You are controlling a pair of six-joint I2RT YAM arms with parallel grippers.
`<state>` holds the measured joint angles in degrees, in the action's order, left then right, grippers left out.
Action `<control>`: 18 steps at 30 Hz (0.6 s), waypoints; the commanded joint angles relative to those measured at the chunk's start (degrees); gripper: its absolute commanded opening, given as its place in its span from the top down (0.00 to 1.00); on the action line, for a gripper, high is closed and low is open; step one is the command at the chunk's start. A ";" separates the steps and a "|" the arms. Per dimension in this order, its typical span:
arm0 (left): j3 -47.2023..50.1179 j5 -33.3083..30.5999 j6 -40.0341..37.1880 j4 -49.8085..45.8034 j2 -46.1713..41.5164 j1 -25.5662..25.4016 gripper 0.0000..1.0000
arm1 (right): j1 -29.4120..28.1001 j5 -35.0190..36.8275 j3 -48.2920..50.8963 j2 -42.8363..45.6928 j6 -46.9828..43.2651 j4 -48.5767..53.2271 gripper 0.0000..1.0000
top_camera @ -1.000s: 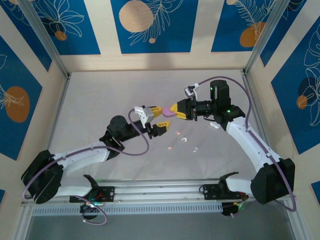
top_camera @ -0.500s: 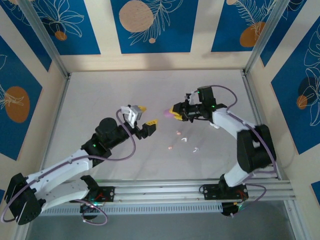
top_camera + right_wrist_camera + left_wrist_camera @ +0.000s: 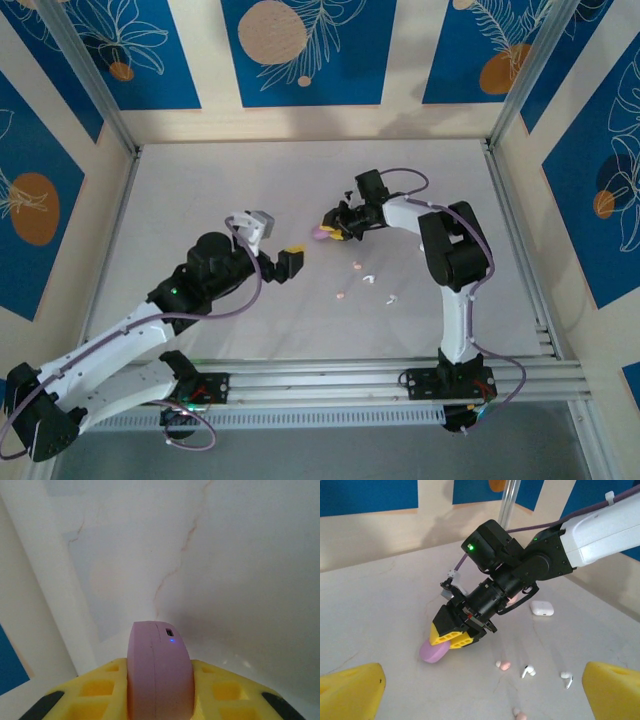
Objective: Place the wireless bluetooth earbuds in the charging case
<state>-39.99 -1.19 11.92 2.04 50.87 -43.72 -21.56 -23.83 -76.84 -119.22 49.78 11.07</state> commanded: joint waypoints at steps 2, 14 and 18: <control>-0.29 -1.71 0.32 0.16 -1.65 0.60 0.00 | -0.48 0.89 -3.06 -2.61 -1.11 3.35 0.80; -1.55 -0.08 -0.28 0.39 0.26 0.70 0.00 | -0.54 4.19 -3.51 -2.17 -3.13 8.59 0.61; -2.26 -1.62 0.44 -1.03 0.91 0.75 0.00 | -0.24 6.62 -5.36 -1.48 -5.48 13.04 0.55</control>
<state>-40.05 -1.63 11.92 1.93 51.51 -43.59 -21.78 -21.04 -81.10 -121.38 46.87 17.26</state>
